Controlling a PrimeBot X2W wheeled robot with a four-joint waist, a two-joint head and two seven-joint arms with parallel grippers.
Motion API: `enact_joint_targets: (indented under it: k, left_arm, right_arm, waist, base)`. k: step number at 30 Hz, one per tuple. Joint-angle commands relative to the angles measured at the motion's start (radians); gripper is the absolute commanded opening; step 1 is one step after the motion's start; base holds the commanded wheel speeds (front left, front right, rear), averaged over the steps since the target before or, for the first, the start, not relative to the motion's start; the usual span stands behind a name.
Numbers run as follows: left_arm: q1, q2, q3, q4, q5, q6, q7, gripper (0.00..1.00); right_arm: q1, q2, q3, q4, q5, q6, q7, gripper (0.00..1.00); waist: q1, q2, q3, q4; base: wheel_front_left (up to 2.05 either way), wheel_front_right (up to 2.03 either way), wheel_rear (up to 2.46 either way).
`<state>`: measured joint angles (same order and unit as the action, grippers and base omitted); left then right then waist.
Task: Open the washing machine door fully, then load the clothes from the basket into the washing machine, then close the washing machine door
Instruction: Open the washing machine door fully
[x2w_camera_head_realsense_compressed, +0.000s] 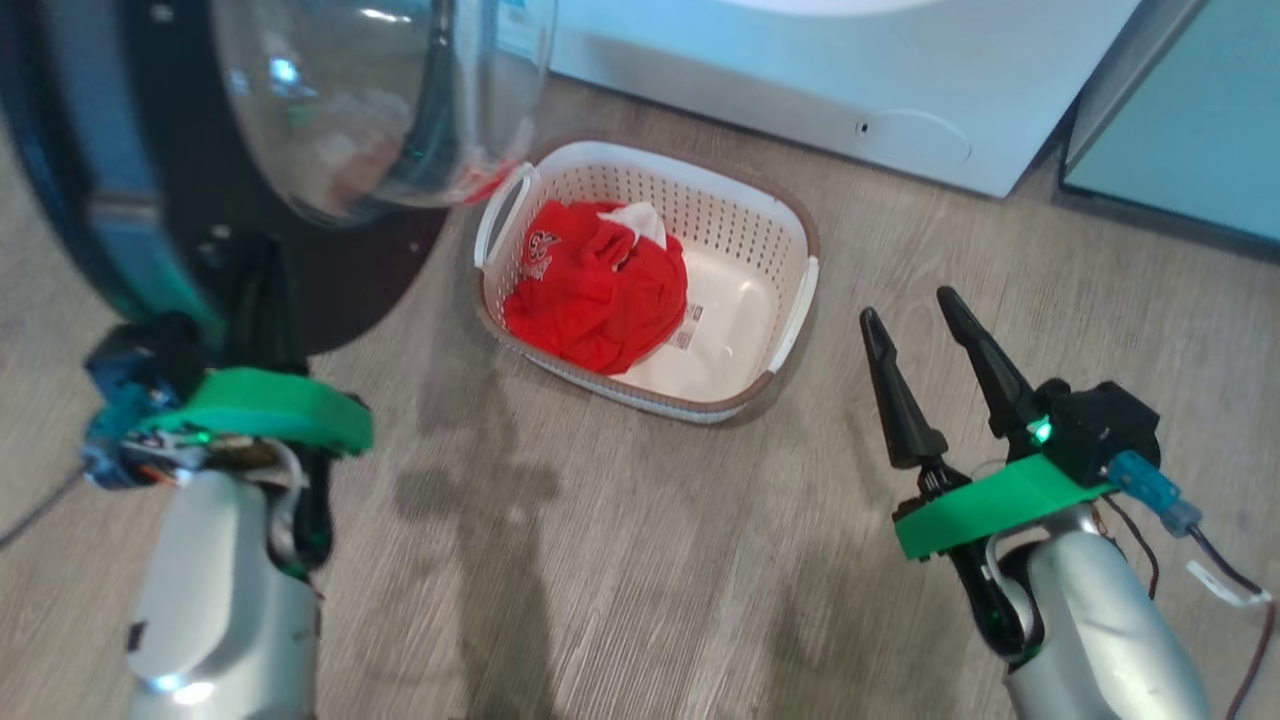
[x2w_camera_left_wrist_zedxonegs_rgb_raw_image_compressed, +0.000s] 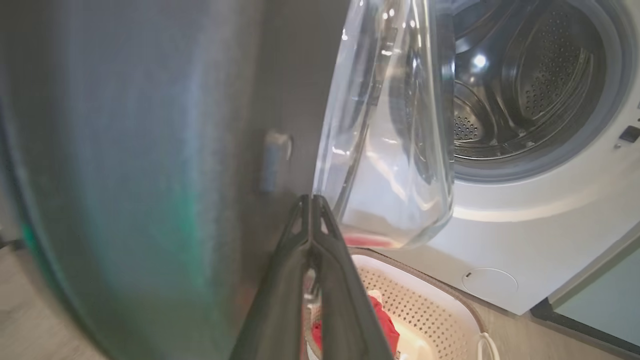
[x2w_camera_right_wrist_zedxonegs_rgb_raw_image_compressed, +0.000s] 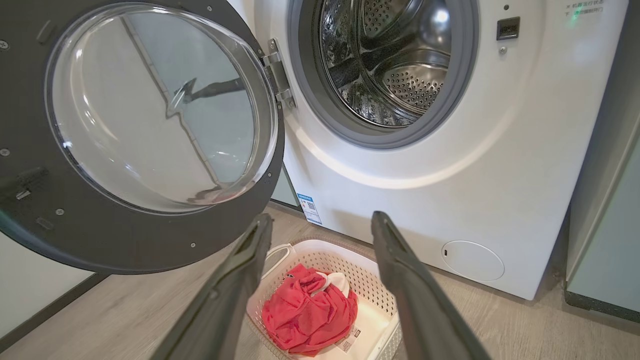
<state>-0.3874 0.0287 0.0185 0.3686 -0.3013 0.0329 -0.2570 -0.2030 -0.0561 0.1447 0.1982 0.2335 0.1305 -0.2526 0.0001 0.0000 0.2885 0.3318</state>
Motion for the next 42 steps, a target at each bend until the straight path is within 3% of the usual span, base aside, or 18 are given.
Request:
enact_joint_targets:
  k: [1,15,21,31,42]
  left_arm:
    - [-0.053,0.022,0.072,-0.02,0.016,-0.007,-0.005,0.0]
    - [-0.162,0.051,0.349,0.027,0.105,-0.08,-0.005,0.0]
    - [-0.222,0.092,0.452,0.05,0.137,-0.108,-0.005,0.0]
    - [-0.299,0.145,0.528,0.093,0.188,-0.129,-0.005,0.0]
    - [-0.314,0.144,0.557,0.102,0.232,-0.138,-0.005,0.0]
  right_arm:
    - [-0.03,0.006,0.029,-0.032,-0.011,0.0,-0.009,1.0]
    - [-0.056,0.006,0.015,-0.034,-0.055,0.0,-0.009,1.0]
    - [-0.063,0.004,0.009,-0.038,-0.071,0.0,-0.009,1.0]
    - [-0.061,-0.014,0.001,-0.05,-0.086,0.0,-0.001,1.0]
    - [-0.045,-0.013,0.001,-0.053,-0.087,0.0,0.008,1.0]
  waist:
    - [-0.0001,0.0,0.024,-0.003]
    - [-0.0001,0.0,0.117,-0.005]
    - [-0.0001,0.0,0.15,-0.005]
    - [-0.0001,0.0,0.187,0.003]
    - [-0.0001,0.0,0.168,0.001]
  base:
    - [0.0,0.0,0.0]
    - [0.0,0.0,0.0]
    - [0.0,0.0,0.0]
    - [0.0,0.0,0.0]
    - [0.0,0.0,0.0]
